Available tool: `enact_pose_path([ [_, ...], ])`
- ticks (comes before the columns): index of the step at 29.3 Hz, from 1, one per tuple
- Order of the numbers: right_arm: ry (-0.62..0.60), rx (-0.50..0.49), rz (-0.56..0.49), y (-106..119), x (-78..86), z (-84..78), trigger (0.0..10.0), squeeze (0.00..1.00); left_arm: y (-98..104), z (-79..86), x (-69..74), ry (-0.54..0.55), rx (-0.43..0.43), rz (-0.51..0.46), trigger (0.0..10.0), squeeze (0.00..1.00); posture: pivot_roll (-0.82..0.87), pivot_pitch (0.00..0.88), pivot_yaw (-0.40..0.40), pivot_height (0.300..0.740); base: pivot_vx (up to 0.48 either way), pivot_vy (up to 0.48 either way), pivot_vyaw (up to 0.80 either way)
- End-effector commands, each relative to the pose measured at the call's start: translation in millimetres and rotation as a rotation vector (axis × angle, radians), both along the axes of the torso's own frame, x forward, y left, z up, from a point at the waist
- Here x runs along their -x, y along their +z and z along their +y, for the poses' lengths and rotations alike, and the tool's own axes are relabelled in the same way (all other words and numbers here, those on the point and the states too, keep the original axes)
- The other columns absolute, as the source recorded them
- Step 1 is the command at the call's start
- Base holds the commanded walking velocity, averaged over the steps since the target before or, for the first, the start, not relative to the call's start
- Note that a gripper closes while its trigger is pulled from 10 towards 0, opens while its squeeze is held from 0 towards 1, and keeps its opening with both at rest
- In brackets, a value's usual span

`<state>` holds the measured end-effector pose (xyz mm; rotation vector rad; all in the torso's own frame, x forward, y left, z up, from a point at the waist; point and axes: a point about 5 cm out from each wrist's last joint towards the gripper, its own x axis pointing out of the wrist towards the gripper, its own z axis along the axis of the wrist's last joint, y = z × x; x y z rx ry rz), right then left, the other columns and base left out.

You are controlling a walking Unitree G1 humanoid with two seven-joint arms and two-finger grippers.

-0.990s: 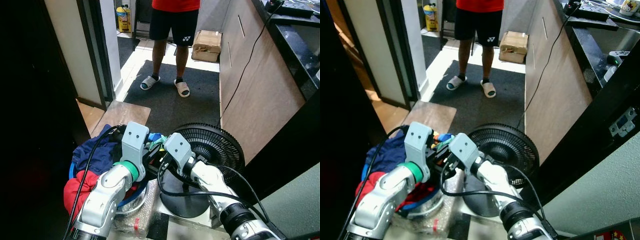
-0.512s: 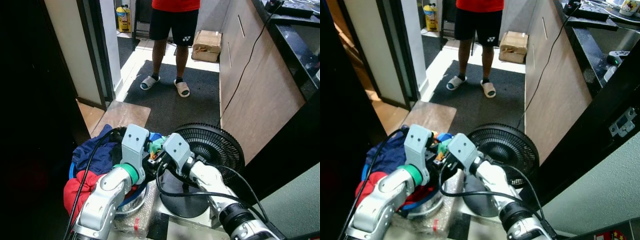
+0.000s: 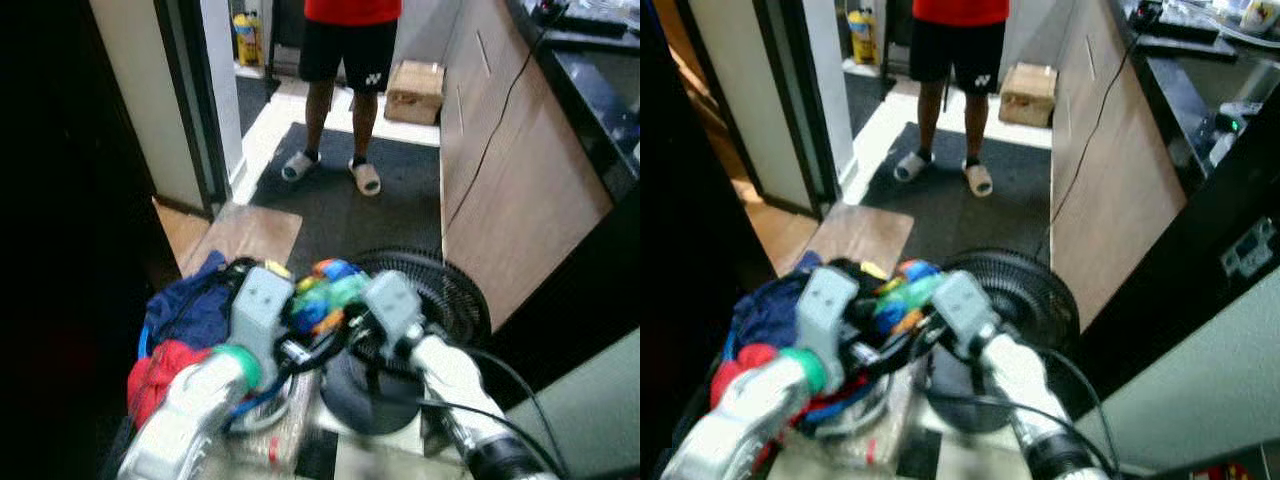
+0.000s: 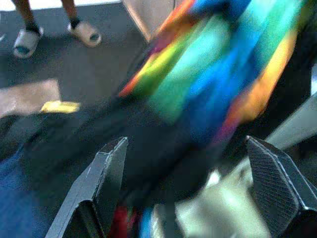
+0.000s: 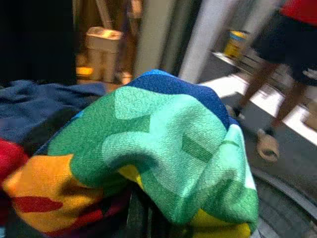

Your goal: Clothes washing

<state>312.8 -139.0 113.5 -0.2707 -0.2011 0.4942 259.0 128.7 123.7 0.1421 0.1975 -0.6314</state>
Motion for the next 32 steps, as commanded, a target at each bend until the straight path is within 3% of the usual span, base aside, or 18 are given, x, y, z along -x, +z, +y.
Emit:
enact_pose_path([
  [1, -0.049, -0.090, -0.026, 11, 0.5, -7.0, 10.0, 0.00, -1, -0.4, 6.4, -0.041, -0.019, 0.003, 10.0, 0.00, 0.12, 0.068, 0.021, 0.740, 0.000, 0.000, 0.00],
  [3, -0.169, -0.237, -0.054, 26, 0.1, -25.8, 10.0, 0.00, -5, 11.3, 5.2, 0.012, -0.053, 0.005, 10.0, 0.00, 0.11, 0.067, 0.023, 0.740, 0.000, 0.000, 0.00],
  [5, -0.223, -0.292, -0.063, 30, -0.1, -34.2, 10.0, 0.00, -1, 12.6, 0.0, 0.055, -0.038, -0.009, 10.0, 0.00, 0.11, 0.064, 0.023, 0.740, 0.000, 0.000, 0.00],
  [8, -0.275, -0.336, -0.062, 30, 1.0, -40.7, 10.0, 0.00, 10, 10.2, -11.6, 0.126, 0.009, -0.060, 10.0, 0.00, 0.11, 0.061, 0.024, 0.740, 0.000, 0.000, 0.00],
  [10, -0.275, -0.336, -0.062, 30, 1.0, -40.7, 10.0, 0.00, 10, 10.2, -11.6, 0.126, 0.009, -0.060, 10.0, 0.00, 0.11, 0.061, 0.024, 0.740, 0.000, 0.000, 0.00],
  [11, -0.236, -0.296, -0.005, 13, 9.5, -23.7, 10.0, 0.00, 33, 9.2, -31.2, 0.252, 0.107, -0.154, 10.0, 0.00, 0.10, 0.044, 0.015, 0.740, 0.000, 0.000, 0.00],
  [12, -0.193, -0.255, 0.031, 3, 16.6, -11.6, 10.0, 0.00, 42, 10.9, -38.1, 0.306, 0.149, -0.188, 10.0, 0.00, 0.10, 0.038, 0.011, 0.740, 0.000, 0.000, 0.00],
  [16, -0.131, -0.221, 0.078, -9, 28.7, 5.4, 10.0, 0.00, 54, 14.4, -44.2, 0.354, 0.193, -0.229, 10.0, 0.00, 0.10, 0.028, 0.002, 0.740, 0.000, 0.000, 0.00],
  [20, -0.082, -0.251, 0.135, -11, 35.9, 21.9, 10.0, 0.00, 59, 15.5, -46.7, 0.355, 0.184, -0.268, 10.0, 0.00, 0.10, 0.013, -0.010, 0.740, 0.000, 0.000, 0.00],
  [26, -0.091, -0.240, 0.121, -9, 20.6, 33.6, 10.0, 0.00, 60, 9.1, -50.9, 0.372, 0.207, -0.274, 10.0, 0.00, 0.10, 0.000, -0.022, 0.740, 0.000, 0.000, 0.00],
  [28, -0.107, -0.154, 0.076, -10, 14.9, 36.7, 10.0, 0.00, 64, 7.0, -51.9, 0.384, 0.246, -0.275, 10.0, 0.00, 0.12, 0.000, -0.035, 0.740, 0.000, 0.000, 0.00],
  [30, -0.126, -0.136, 0.066, -11, 14.2, 35.5, 10.0, 0.00, 67, 6.9, -51.8, 0.388, 0.260, -0.277, 10.0, 0.00, 0.13, 0.000, -0.040, 0.740, 0.000, 0.000, 0.00],
  [32, -0.127, -0.037, 0.025, -14, 16.2, 33.4, 10.0, 0.00, 70, 7.5, -48.7, 0.376, 0.255, -0.288, 10.0, 0.00, 0.14, 0.000, -0.055, 0.740, 0.000, 0.000, 0.00],
])
